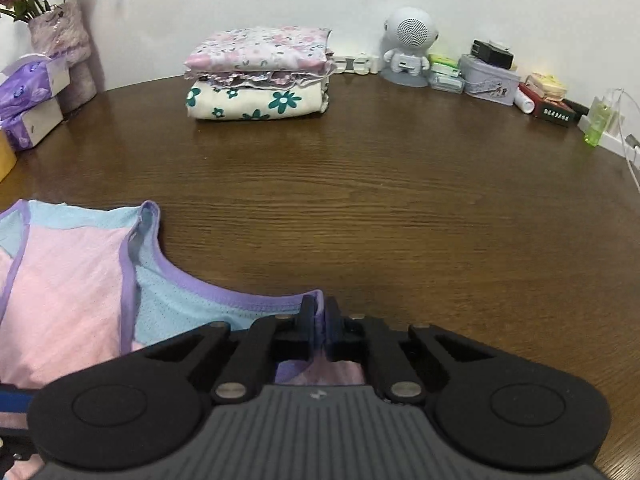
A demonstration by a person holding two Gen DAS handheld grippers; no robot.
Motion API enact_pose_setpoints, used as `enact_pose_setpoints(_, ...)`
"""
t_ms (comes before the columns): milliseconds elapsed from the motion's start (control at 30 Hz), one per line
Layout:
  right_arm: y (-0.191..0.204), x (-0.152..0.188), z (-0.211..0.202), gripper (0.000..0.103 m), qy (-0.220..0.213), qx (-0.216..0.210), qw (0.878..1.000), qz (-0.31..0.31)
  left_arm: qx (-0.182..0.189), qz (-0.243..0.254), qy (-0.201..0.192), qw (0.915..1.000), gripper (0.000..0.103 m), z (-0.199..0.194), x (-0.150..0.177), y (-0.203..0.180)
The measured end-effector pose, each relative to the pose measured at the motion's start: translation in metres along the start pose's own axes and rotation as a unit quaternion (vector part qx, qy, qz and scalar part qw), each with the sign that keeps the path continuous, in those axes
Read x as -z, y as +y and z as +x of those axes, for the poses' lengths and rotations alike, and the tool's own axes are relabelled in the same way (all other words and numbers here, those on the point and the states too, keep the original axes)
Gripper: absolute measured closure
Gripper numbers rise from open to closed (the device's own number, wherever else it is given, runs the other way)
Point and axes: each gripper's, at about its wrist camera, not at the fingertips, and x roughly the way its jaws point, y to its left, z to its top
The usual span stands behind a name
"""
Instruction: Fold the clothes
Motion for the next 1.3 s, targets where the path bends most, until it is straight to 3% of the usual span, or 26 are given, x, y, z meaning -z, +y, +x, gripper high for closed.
enact_pose_setpoints(167,-0.006,-0.009,0.01,0.099,-0.015,0.026,0.999,0.024,-0.008,0.014,-0.008,0.9998,0.082,-0.002,0.004,-0.005)
enact_pose_setpoints(367,-0.001,-0.009,0.019,0.099,-0.037,0.042,0.998,0.003,-0.011,0.022,-0.015,0.9996,0.081,-0.003,0.007,-0.006)
enact_pose_setpoints(567,-0.007,-0.015,0.006,0.087,-0.045,0.038,0.998,0.036,-0.004,0.012,-0.017,0.9998,0.08,-0.004,0.007,-0.002)
enact_pose_setpoints(633,-0.003,-0.014,-0.014,0.085,-0.065,0.014,0.997,0.039,-0.003,0.012,-0.017,0.9998,0.08,-0.004,0.006,-0.002)
enact_pose_setpoints(733,0.013,-0.009,-0.036,0.081,-0.056,-0.068,0.996,0.008,-0.003,0.013,-0.018,0.9998,0.08,-0.004,0.007,-0.002)
enact_pose_setpoints(833,0.029,0.001,-0.037,0.081,-0.021,-0.102,0.994,-0.03,-0.003,0.014,-0.018,0.9997,0.08,-0.004,0.007,-0.002)
enact_pose_setpoints(1100,0.052,0.028,-0.035,0.081,-0.01,-0.091,0.989,-0.119,-0.003,0.018,-0.019,0.9997,0.08,-0.004,0.007,-0.002)
enact_pose_setpoints(1300,0.067,0.031,-0.034,0.081,-0.018,-0.049,0.985,-0.162,-0.001,0.012,-0.02,0.9997,0.08,-0.003,0.006,0.0)
